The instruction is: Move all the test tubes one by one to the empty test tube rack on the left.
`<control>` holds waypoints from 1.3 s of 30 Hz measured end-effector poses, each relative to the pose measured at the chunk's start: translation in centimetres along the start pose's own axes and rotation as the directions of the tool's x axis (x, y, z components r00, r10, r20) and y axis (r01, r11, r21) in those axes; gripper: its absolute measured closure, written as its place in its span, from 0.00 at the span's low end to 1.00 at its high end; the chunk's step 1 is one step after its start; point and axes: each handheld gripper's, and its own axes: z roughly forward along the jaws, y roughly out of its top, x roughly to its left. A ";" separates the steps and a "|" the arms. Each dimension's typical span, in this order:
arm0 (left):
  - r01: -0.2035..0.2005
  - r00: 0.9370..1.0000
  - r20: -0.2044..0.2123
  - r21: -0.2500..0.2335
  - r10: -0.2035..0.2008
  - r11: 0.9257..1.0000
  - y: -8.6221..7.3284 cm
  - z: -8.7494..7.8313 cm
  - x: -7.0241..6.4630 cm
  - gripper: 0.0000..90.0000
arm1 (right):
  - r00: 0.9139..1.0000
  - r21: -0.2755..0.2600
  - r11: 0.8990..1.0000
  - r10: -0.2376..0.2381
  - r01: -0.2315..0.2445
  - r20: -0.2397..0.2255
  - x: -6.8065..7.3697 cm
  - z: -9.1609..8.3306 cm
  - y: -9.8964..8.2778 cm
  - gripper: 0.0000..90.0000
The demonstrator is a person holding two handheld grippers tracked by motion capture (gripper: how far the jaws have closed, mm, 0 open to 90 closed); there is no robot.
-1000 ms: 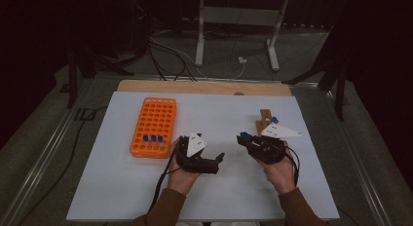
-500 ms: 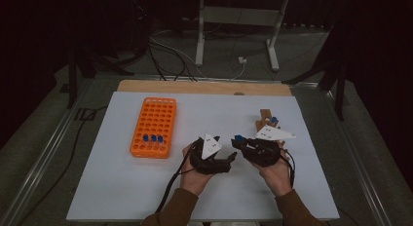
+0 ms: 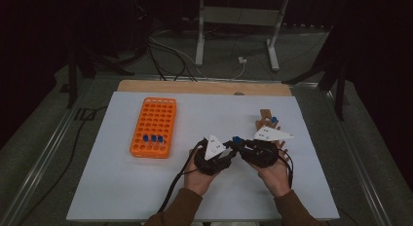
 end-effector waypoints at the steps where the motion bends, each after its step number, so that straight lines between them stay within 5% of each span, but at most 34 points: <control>1: 0.003 1.000 0.004 0.003 -0.003 1.000 0.0 0.1 0.0 0.79 | 1.000 0.001 1.000 0.000 0.000 -0.001 0.0 0.0 0.0 0.85; 11: 0.011 1.000 0.005 0.005 -0.011 1.000 -0.1 0.4 -0.2 0.87 | 1.000 0.018 1.000 0.010 -0.010 -0.009 -0.4 0.0 0.0 0.83; 18: 0.035 0.999 -0.007 0.000 -0.035 0.999 -0.1 0.2 0.3 0.87 | 1.000 0.006 1.000 0.025 -0.024 -0.012 -0.8 -0.4 0.1 0.60; 28: 0.047 0.998 -0.035 0.000 -0.047 0.999 -0.2 -0.5 1.0 0.87 | 0.999 0.022 1.000 0.010 -0.010 -0.036 -1.1 -0.7 0.4 0.39; 32: 0.056 0.997 -0.044 -0.011 -0.057 0.998 -0.2 -1.0 1.5 0.87 | 1.000 0.026 0.999 -0.031 0.031 -0.006 -0.8 -0.6 0.3 0.29; 39: 0.075 0.995 -0.062 -0.024 -0.076 0.997 -0.1 -2.1 2.2 0.87 | 1.000 0.008 1.000 -0.016 0.015 0.023 -1.1 -0.8 0.2 0.14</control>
